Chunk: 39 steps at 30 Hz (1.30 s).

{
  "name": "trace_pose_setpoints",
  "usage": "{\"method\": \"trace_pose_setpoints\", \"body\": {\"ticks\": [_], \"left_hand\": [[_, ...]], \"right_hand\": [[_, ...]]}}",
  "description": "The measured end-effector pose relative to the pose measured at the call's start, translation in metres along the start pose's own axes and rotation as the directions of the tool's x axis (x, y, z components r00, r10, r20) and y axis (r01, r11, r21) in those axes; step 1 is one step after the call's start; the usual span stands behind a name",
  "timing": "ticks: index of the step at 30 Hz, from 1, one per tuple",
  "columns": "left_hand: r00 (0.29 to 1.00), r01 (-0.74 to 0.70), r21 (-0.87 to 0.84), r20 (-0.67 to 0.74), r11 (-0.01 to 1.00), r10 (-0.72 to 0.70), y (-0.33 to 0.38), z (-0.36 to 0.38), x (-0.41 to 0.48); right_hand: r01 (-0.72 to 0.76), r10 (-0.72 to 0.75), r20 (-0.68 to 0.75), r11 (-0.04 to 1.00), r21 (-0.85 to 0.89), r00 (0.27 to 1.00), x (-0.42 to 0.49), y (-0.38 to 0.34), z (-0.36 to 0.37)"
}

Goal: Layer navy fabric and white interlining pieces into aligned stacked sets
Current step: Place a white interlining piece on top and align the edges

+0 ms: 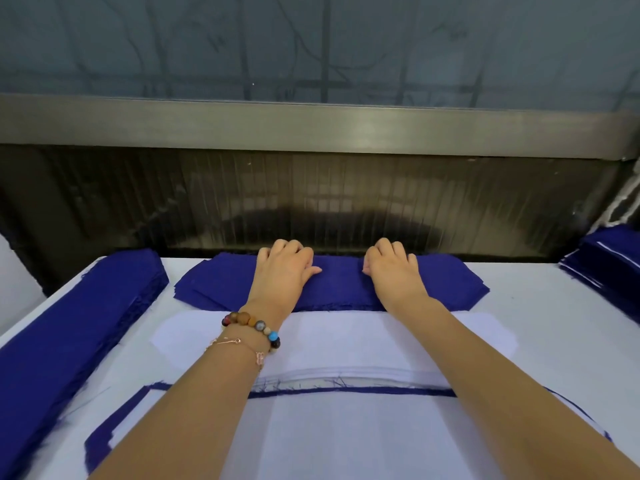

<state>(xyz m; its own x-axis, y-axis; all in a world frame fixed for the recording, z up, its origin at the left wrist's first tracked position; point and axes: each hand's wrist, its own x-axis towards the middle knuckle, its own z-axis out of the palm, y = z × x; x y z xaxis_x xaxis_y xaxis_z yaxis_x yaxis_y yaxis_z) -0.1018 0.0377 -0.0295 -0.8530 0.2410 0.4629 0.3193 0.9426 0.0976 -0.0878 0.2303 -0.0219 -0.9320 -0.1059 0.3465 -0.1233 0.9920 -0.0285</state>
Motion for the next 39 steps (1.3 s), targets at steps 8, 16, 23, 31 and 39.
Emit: {"method": "trace_pose_setpoints", "body": {"ticks": [8,16,23,31,39], "left_hand": [[0.997,-0.001,-0.003,-0.078,1.000,0.000,0.002,-0.004,-0.002],[0.999,0.022,-0.027,-0.046,0.999,-0.024,0.001,-0.003,-0.004],[0.983,0.081,0.058,0.158,0.995,-0.089,-0.025,-0.031,0.003],[0.880,0.438,-0.030,0.219,0.898,-0.422,-0.091,-0.074,-0.016],[0.901,0.422,-0.378,0.070,0.824,-0.429,-0.074,-0.145,-0.039]], "right_hand": [[0.024,-0.024,-0.076,1.000,-0.007,0.997,-0.001,0.001,0.008],[0.148,-0.149,0.016,0.989,0.025,0.989,0.007,0.014,-0.005],[-0.057,0.080,0.350,0.996,-0.075,0.933,0.019,0.078,-0.040],[-0.433,0.420,0.124,0.895,0.107,0.899,-0.014,0.125,-0.054],[-0.408,0.440,0.058,0.767,0.496,0.896,-0.057,0.122,-0.106]]}}
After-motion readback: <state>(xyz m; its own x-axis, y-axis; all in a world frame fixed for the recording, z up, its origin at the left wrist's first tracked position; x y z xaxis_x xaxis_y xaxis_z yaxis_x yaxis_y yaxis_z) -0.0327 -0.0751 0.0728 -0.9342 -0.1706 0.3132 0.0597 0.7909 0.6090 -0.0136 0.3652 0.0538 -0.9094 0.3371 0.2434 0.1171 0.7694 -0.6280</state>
